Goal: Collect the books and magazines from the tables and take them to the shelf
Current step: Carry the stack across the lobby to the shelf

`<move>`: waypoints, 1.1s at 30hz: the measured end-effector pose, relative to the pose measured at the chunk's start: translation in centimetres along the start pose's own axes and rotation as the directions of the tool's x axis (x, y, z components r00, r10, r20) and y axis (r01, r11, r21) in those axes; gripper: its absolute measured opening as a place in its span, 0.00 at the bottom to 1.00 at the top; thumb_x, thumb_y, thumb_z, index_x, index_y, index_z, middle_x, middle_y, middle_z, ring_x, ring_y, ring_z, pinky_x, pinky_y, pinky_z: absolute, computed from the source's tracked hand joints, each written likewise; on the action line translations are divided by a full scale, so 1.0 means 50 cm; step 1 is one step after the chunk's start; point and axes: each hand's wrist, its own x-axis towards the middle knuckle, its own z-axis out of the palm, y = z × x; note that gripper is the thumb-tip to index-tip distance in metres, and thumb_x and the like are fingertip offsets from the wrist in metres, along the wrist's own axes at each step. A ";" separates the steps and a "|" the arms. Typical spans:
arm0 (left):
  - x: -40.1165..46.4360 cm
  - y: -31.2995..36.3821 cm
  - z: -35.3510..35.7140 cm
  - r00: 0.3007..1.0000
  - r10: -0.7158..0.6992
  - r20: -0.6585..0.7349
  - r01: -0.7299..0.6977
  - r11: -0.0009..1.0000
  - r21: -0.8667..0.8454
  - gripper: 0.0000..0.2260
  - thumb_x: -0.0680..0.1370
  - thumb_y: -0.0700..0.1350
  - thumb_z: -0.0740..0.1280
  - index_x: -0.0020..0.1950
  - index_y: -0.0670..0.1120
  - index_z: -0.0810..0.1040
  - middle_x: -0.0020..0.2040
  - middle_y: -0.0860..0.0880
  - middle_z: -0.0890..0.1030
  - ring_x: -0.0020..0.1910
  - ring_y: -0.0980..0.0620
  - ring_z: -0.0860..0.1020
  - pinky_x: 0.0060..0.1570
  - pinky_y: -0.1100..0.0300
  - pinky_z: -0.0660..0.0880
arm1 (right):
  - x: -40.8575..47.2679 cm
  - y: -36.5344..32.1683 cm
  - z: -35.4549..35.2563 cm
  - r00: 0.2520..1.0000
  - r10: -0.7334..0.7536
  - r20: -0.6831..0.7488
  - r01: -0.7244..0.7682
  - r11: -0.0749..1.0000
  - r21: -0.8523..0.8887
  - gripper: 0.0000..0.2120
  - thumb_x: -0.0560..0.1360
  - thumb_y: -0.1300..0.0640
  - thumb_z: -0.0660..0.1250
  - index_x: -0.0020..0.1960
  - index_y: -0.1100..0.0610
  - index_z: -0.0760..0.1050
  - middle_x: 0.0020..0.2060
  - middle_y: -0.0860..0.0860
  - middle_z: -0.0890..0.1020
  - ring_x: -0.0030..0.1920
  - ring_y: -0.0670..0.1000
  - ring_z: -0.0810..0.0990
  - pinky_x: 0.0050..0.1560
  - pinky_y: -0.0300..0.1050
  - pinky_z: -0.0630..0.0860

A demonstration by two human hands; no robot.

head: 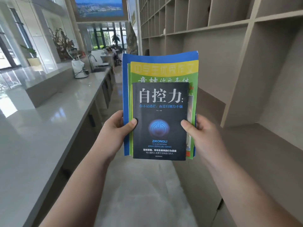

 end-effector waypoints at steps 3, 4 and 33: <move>0.137 -0.040 0.043 0.997 -0.026 0.077 0.025 1.000 0.010 0.10 0.80 0.39 0.66 0.61 0.43 0.79 0.55 0.47 0.86 0.55 0.45 0.84 0.60 0.46 0.78 | 0.097 0.044 -0.028 0.995 0.043 -0.085 -0.043 0.999 0.005 0.06 0.76 0.62 0.69 0.46 0.52 0.81 0.38 0.43 0.87 0.39 0.41 0.83 0.43 0.37 0.77; 0.187 -0.057 0.063 0.993 -0.036 0.112 0.036 0.999 0.006 0.10 0.80 0.39 0.66 0.61 0.43 0.78 0.55 0.47 0.86 0.54 0.46 0.84 0.59 0.47 0.78 | 0.132 0.062 -0.043 0.993 0.056 -0.107 -0.055 0.998 0.012 0.06 0.75 0.62 0.70 0.47 0.52 0.81 0.39 0.44 0.87 0.40 0.43 0.84 0.45 0.40 0.78; 1.170 -0.376 0.894 0.081 -0.127 0.988 0.180 0.977 0.111 0.19 0.70 0.42 0.72 0.61 0.49 0.80 0.58 0.50 0.85 0.58 0.49 0.83 0.56 0.55 0.80 | 0.732 0.406 -0.554 0.744 0.271 -0.611 -0.095 0.947 0.305 0.20 0.71 0.59 0.69 0.63 0.55 0.78 0.57 0.58 0.83 0.53 0.59 0.83 0.53 0.56 0.80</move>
